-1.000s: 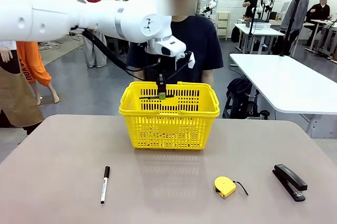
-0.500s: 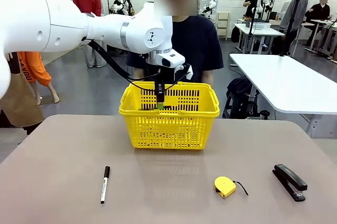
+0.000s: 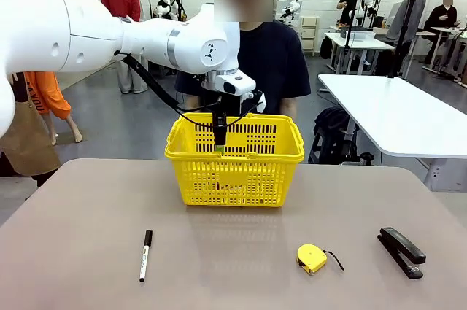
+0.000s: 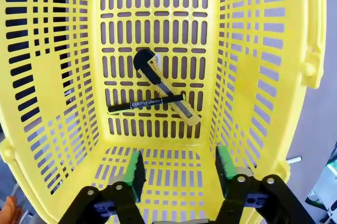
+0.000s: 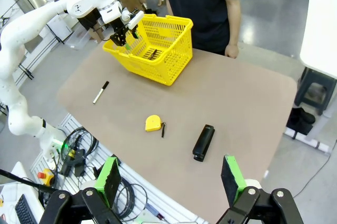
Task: Place the items the person wants into the basket.
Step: Pick up the item the person points to and place it in the Market Basket.
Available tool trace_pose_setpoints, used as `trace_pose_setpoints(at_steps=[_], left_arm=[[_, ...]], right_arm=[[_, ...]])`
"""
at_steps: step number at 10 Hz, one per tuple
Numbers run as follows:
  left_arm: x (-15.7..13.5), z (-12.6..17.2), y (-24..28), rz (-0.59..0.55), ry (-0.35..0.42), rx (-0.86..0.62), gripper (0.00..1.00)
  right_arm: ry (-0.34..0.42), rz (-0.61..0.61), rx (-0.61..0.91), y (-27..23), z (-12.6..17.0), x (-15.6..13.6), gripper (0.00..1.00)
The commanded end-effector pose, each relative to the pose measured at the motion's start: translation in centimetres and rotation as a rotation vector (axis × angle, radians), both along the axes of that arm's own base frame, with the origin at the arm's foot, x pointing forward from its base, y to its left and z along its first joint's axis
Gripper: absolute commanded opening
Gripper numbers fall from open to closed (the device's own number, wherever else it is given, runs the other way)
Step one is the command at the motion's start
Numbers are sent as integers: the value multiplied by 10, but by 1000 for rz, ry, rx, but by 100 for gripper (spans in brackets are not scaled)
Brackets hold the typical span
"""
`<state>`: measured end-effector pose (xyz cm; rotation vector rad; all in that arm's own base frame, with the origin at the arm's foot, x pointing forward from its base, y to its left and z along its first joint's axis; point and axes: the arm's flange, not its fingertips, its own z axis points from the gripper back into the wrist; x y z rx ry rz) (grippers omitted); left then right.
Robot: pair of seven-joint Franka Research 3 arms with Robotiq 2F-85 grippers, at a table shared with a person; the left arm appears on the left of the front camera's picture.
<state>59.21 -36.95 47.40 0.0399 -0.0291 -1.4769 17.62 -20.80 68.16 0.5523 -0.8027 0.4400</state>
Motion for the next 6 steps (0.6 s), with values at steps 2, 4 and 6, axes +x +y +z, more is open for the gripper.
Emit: trace_pose_setpoints(at_steps=[2, 4, 6], left_arm=[[3, 14, -5, -8, -10, 21, 100], [2, 19, -4, -7, -18, 23, 100], [-2, 26, -1, -2, -35, 10, 100]], right_arm=[[-16, 1, 12, 2, -2, 3, 100], [-16, 1, 12, 2, -2, 3, 100], [-16, 1, 12, 2, -2, 3, 100]])
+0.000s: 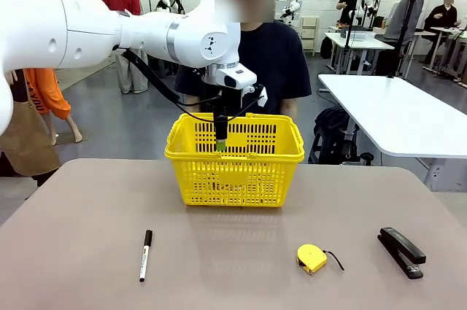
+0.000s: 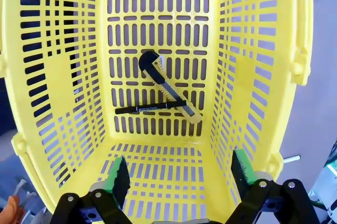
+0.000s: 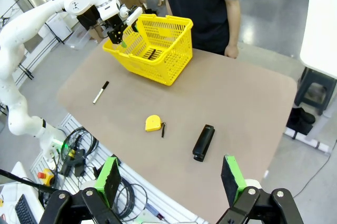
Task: Place the items the person wants into the basket.
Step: Pick up the item the person points to and place it in the Market Basket.
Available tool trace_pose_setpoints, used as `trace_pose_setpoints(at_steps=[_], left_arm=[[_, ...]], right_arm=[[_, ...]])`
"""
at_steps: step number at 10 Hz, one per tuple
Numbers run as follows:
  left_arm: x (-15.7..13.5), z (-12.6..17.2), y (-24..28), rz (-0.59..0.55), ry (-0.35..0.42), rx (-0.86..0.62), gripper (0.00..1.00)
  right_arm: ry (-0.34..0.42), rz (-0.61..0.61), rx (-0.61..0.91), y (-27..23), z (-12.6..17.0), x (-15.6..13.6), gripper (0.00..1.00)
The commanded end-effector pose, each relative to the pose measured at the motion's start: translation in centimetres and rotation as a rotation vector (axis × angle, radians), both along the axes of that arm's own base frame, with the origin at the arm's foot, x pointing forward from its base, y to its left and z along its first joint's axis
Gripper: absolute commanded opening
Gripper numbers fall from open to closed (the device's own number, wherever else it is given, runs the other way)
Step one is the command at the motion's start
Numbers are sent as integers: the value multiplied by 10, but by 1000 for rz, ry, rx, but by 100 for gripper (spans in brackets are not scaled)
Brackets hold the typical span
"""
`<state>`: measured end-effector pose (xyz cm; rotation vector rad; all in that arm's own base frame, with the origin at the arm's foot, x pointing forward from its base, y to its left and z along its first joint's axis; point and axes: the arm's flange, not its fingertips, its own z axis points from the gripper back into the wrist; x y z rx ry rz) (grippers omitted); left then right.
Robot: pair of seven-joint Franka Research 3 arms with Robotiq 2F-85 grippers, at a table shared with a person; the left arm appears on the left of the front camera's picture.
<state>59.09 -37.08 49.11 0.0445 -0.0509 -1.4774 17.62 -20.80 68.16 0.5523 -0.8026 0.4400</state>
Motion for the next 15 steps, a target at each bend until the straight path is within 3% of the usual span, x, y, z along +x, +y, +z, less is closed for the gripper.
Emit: trace_pose_setpoints(at_steps=[1, 2, 4, 5, 10, 12, 15], left_arm=[[-9, 21, 3, 27, -9, -1, 100], [-29, 42, 13, 57, -37, -20, 100], [-107, 94, 59, 178, -82, 0, 100], [-146, 104, 89, 213, -119, 12, 100], [-290, 86, 240, 315, -185, -155, 100], [-309, 78, 277, 372, -153, -219, 100], [-305, 65, 303, 429, -110, -252, 100]], right_arm=[[-16, 1, 12, 2, -2, 3, 100], [-16, 1, 12, 2, -2, 3, 100], [-16, 1, 12, 2, -2, 3, 100], [-16, 1, 12, 2, -2, 3, 100], [-16, 1, 12, 2, -2, 3, 100], [-16, 1, 12, 2, -2, 3, 100], [-16, 1, 12, 2, -2, 3, 100]])
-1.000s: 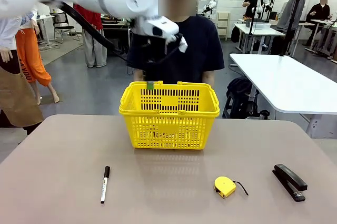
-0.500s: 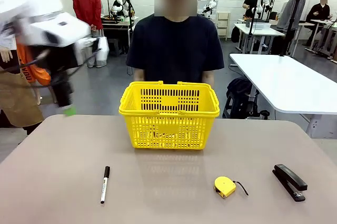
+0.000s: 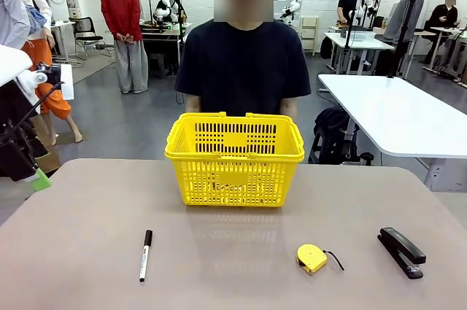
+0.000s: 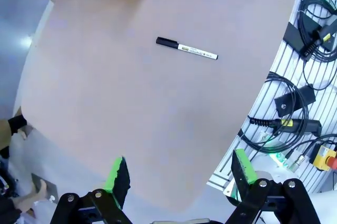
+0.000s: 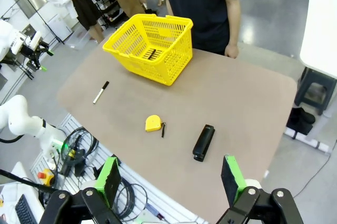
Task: Place the items the person wants into the basket.
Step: Pick up the item the person points to and place it in the Market Basket.
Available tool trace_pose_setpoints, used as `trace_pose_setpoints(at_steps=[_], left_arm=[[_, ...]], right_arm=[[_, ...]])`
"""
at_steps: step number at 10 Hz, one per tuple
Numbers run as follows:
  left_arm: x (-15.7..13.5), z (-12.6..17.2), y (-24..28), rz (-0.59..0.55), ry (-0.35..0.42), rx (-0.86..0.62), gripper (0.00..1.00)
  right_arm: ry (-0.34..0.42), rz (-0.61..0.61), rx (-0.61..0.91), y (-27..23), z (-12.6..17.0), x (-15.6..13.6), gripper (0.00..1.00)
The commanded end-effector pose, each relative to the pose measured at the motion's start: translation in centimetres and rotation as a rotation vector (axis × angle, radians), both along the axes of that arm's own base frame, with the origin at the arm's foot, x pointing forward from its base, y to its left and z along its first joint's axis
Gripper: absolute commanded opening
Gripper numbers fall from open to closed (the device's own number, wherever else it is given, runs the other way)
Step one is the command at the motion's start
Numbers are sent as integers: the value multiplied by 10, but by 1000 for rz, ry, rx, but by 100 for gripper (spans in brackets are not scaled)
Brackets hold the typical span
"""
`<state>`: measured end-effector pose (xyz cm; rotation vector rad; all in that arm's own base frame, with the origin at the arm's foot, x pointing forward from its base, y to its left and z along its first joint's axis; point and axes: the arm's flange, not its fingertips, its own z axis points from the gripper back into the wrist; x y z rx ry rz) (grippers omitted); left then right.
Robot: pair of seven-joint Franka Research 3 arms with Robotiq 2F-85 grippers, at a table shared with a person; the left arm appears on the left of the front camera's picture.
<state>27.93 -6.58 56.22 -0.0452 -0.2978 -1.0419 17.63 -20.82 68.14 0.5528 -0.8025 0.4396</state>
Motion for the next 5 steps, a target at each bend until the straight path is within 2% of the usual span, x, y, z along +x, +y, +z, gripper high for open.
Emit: trace_pose_setpoints(at_steps=[1, 5], left_arm=[[-3, 2, -7, -12, -11, 15, 100], [-3, 2, -7, -12, -11, 15, 100]], right_arm=[[-17, 1, 11, 2, -2, 3, 100], [-17, 1, 11, 2, -2, 3, 100]])
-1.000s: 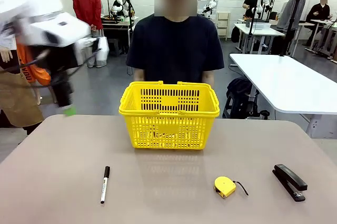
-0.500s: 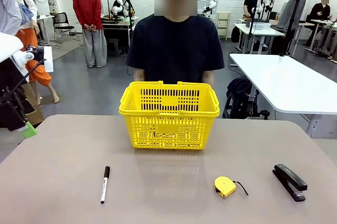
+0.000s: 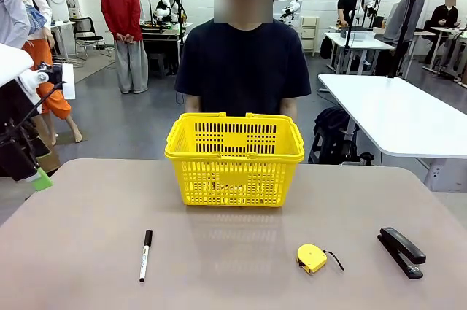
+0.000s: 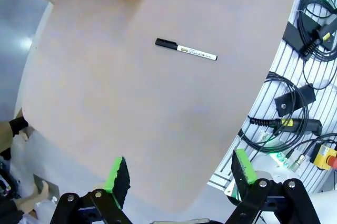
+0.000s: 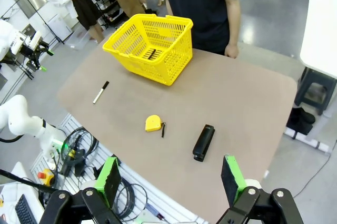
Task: Place the items the person wants into the basket.
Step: Pick up the item the person points to and place it in the Market Basket.
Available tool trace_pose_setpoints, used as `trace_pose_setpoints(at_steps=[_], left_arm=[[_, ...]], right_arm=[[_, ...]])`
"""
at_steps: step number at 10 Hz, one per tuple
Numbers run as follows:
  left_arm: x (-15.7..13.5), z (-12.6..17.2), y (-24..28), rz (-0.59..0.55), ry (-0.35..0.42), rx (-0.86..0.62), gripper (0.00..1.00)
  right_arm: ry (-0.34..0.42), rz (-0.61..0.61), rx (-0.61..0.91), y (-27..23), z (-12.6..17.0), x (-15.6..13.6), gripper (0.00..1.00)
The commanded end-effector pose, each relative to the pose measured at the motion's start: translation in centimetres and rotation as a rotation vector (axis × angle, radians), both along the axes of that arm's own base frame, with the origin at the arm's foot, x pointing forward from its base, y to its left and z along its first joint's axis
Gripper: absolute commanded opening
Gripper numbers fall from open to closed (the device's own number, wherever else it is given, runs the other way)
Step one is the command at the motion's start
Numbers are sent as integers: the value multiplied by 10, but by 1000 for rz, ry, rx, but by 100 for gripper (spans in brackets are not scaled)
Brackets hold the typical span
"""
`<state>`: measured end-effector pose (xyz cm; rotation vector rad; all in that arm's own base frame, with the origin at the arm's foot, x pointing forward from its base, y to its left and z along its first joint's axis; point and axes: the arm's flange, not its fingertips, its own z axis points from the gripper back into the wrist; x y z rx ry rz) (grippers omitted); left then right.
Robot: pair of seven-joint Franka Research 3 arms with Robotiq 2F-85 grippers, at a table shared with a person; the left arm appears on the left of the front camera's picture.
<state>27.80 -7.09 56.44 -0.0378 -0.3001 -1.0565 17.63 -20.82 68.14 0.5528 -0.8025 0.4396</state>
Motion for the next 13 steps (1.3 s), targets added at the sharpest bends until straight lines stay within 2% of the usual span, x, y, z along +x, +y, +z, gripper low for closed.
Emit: trace_pose_setpoints(at_steps=[1, 5, 7, 9, 10, 11, 13], left_arm=[[-1, 0, -2, 2, -4, 8, 100], [0, 0, 0, -1, 0, 0, 100], [6, 7, 53, -61, -1, -253, 100], [25, 14, 114, -114, -31, -451, 100], [12, 10, 126, -136, -101, -472, 100], [-3, 8, 135, -140, -139, -482, 100], [-10, 31, 173, -132, -201, -492, 100]], right_arm=[[-17, 1, 11, 2, -2, 3, 100], [-17, 1, 11, 2, -2, 3, 100], [-17, 1, 11, 2, -2, 3, 100], [-17, 1, 11, 2, -2, 3, 100], [-17, 1, 11, 2, -2, 3, 100], [-17, 1, 11, 2, -2, 3, 100], [-17, 1, 11, 2, -2, 3, 100]])
